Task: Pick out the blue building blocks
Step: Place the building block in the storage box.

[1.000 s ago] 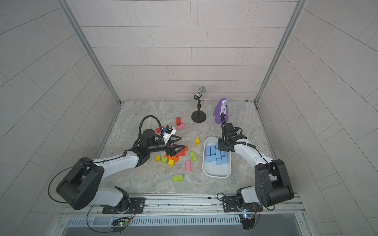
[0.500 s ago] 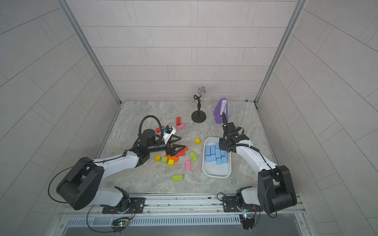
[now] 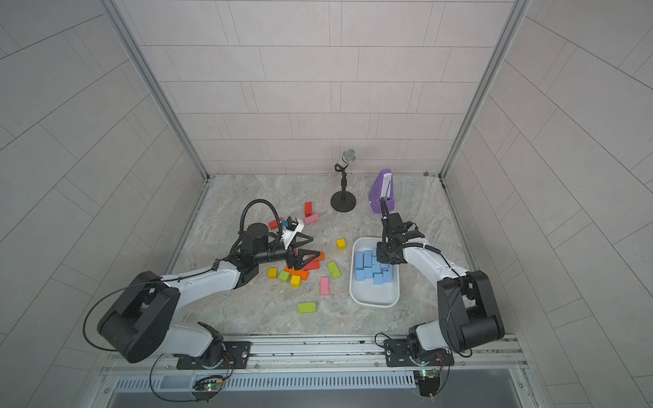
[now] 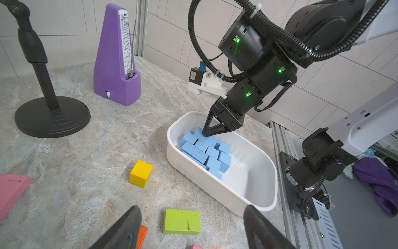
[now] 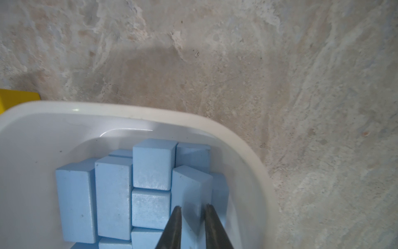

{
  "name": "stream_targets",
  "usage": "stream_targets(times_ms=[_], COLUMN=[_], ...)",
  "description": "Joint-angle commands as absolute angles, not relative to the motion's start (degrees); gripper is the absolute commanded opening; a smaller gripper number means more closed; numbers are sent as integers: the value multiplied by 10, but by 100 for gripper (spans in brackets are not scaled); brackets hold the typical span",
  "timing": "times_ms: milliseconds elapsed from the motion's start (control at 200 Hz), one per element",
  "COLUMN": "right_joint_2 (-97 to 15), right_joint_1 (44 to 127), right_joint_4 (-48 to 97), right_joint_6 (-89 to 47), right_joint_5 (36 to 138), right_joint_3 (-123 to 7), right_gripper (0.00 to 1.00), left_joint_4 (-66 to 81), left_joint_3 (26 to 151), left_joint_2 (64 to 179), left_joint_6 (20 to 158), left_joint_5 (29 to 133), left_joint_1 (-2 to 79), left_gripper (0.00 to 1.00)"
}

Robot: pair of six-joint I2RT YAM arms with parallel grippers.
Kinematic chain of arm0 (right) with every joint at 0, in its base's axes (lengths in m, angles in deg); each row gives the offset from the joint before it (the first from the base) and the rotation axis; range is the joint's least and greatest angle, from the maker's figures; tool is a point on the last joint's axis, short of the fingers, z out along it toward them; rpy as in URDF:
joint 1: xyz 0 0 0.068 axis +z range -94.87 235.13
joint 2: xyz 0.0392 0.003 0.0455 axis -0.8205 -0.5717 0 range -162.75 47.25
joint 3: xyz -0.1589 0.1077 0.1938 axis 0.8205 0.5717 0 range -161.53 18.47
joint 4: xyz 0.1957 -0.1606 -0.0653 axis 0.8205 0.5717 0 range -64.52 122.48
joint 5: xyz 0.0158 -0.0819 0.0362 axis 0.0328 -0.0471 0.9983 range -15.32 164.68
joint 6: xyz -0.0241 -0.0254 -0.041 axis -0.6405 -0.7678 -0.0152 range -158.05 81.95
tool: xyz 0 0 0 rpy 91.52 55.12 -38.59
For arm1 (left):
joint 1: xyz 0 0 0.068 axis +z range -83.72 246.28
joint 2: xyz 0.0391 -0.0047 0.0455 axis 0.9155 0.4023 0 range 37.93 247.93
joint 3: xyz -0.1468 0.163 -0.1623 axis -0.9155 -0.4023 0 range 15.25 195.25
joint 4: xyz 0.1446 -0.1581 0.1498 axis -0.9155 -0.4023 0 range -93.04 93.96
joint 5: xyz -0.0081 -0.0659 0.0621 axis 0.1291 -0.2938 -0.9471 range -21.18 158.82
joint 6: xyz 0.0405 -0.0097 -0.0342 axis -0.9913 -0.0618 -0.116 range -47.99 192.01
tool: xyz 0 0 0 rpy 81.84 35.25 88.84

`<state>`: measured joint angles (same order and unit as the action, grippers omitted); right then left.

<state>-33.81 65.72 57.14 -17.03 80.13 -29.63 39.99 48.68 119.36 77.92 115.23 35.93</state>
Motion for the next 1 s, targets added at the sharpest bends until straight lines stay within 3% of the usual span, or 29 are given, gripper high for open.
stream_targets(times_ms=[0, 450, 610, 766, 991], right_joint_2=[-350, -357, -354, -369, -345], right_joint_1=[658, 659, 658, 658, 660], right_joint_4=[589, 612, 594, 608, 631], right_joint_6=[-171, -183, -177, -176, -181], right_joint_5=[795, 776, 860, 822, 809], right_joint_3=[-292, -314, -307, -314, -333], right_gripper=[21, 21, 14, 14, 29], left_joint_4=[400, 400, 401, 401, 400], left_joint_3=[501, 501, 501, 501, 502], left_joint_2=[1193, 1197, 1197, 1193, 1193], left_joint_6=[771, 772, 773, 774, 773], left_joint_5=[1154, 1155, 1156, 1157, 1155], left_joint_1=[358, 358, 358, 358, 358], left_gripper=[79, 79, 79, 79, 79])
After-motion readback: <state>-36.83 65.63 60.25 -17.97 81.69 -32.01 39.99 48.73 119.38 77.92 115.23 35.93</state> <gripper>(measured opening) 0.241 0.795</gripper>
